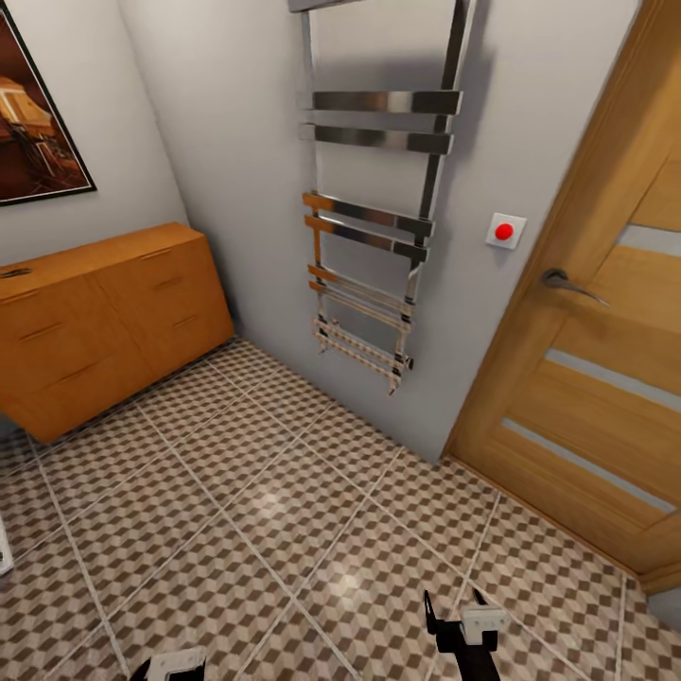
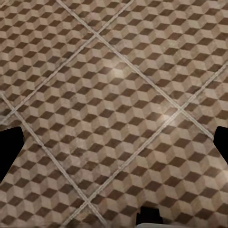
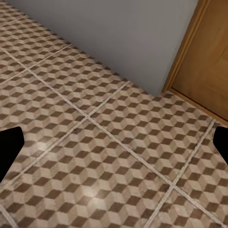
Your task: Take the four mousetraps from the cabinet in the bathroom and place them on the bathroom floor. Make sure all four end up on the same floor surface, and ensure that at least two of them are either under or directly next to the same bathroom sink.
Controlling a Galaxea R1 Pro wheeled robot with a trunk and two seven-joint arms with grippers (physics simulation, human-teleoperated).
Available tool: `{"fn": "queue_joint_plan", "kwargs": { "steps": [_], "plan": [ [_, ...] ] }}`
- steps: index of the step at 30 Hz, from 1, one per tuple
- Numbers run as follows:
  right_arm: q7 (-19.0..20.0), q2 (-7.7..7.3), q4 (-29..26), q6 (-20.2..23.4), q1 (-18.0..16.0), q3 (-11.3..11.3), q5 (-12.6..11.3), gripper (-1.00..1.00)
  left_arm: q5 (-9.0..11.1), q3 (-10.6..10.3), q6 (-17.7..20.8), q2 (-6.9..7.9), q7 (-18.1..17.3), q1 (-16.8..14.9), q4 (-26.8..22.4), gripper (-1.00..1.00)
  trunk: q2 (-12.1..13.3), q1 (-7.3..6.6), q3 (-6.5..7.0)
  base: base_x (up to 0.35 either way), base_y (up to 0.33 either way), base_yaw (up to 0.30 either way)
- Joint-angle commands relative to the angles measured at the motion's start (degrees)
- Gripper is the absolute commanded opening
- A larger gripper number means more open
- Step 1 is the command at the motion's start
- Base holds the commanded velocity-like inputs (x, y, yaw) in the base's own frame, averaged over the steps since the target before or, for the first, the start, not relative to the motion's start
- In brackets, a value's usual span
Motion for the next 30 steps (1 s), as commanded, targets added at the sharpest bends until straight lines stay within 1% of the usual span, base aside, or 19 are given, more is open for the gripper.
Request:
{"fn": "queue_joint_plan", "kwargs": {
  "steps": [1,19,30],
  "plan": [
    [-0.20,0.01,0.04,-0.16,-0.04,0.51,-0.41,1.00,0.51,-0.20,-0.37,-0.01,-0.14,-0.11,0.25,1.00,-0.11,0.03,-0.13,0.000,0.000,0.225],
    [-0.20,0.01,0.04,-0.16,-0.04,0.51,-0.45,1.00,0.51,-0.21,-0.36,-0.01,-0.14,-0.11,0.25,1.00,-0.11,0.03,-0.70,0.000,0.000,0.221],
    [-0.20,-0.04,0.04,-0.12,-0.04,0.51,-0.46,1.00,0.51,-0.26,-0.36,-0.11,-0.15,-0.11,0.25,1.00,-0.11,0.03,-1.05,0.000,0.000,0.178]
  ]
}}
